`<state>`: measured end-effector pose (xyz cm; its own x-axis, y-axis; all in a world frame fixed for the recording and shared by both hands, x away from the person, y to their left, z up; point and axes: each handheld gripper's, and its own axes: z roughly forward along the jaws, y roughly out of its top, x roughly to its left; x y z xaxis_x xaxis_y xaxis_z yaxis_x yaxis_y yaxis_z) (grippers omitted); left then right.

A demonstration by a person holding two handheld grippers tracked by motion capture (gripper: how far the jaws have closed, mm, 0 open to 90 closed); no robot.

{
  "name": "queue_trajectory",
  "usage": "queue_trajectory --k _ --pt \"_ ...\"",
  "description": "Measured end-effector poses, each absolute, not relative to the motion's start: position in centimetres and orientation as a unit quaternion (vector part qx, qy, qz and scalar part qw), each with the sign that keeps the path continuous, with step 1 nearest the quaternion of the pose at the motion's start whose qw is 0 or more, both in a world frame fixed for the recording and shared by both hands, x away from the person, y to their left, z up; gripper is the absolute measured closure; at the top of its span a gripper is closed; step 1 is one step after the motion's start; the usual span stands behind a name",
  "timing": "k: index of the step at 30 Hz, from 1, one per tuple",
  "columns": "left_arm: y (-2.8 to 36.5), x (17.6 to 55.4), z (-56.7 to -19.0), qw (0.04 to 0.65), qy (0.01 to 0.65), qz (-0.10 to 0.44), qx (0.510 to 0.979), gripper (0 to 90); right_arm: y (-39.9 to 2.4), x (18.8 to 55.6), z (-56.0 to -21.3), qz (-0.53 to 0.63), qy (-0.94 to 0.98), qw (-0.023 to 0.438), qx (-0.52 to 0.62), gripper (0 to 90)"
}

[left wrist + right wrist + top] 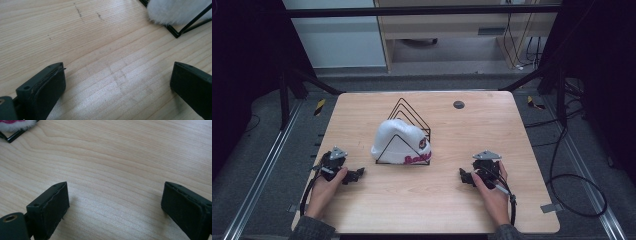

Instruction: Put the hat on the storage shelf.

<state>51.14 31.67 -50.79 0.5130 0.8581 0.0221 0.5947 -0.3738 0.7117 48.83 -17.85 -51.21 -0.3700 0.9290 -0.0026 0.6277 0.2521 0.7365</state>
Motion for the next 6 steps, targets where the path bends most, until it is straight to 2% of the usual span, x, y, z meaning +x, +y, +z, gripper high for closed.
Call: queue_trajectory --k 6 --pt "31.68 51.16 -50.79 0.331 0.451 0.199 0.805 0.0 -17.61 48.71 -51.22 0.328 0.750 0.233 0.525 6.6"
